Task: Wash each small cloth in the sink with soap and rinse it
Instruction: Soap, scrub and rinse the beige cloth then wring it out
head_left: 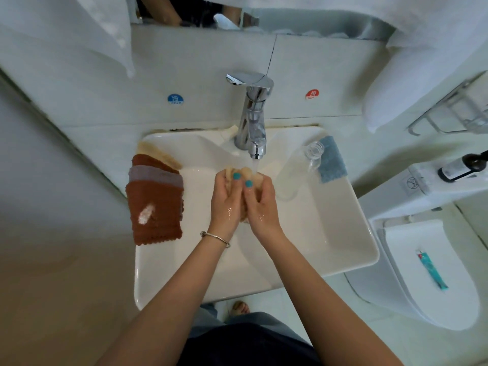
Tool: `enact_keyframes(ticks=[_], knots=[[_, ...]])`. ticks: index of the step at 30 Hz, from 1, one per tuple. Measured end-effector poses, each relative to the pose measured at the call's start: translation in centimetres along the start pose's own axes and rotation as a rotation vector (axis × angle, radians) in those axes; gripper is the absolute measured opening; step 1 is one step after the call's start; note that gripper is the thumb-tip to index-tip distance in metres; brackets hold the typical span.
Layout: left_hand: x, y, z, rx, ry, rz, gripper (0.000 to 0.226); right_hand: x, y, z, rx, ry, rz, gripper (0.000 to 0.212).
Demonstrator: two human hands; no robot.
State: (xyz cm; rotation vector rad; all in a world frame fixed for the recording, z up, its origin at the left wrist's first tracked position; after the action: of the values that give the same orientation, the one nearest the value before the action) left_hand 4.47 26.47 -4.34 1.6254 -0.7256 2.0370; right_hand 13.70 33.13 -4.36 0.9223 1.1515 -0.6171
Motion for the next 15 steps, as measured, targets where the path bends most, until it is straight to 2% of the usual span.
enact_keyframes(ticks=[3,5,8,10,14,15], knots=[[0.1,-1.7,0.3,-0.053,-0.014,-0.052,0.015,0.6,0.2,-0.2,-0.021,-0.054,-0.038,0.038],[0.3,-2.0,0.2,-0.033,-0.071,-0.138,0.024,0.7,0.3,-0.4,-0.022,-0.063,-0.064,0.029],[0.4,-1.7,-0.2,0.019,-0.113,-0.191,0.02,0.2,0.4,-0.5,0.04,-0.025,-0.06,0.019],[0.7,-1.9,-0.8,0.028,-0.13,-0.184,0.02,0.1,0.7,-0.9,0.088,0.003,0.007,0.004],[1.1,-2.7,-2.2,-0.021,-0.192,-0.265,0.024,-0.9,0.7,-1.3,0.163,0.074,0.185,0.008],[0.6,-2.7,-2.7,-0.014,-0.167,-0.256,0.021,-1.2,0.9,-1.5,0.194,0.123,0.282,0.016]])
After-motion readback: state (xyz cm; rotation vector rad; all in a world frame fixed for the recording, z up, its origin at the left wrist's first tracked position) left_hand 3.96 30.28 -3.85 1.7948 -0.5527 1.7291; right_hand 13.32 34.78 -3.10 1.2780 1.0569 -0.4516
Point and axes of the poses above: each hand's wrist, its own z-axis away from the middle knuckle, its own y-axis out of the back of the hand, x = y × z, the point moved 10 cm from there along -z, towards the middle knuckle, and after that the axes turned 4 degrees about z, right-handed, at the moved point
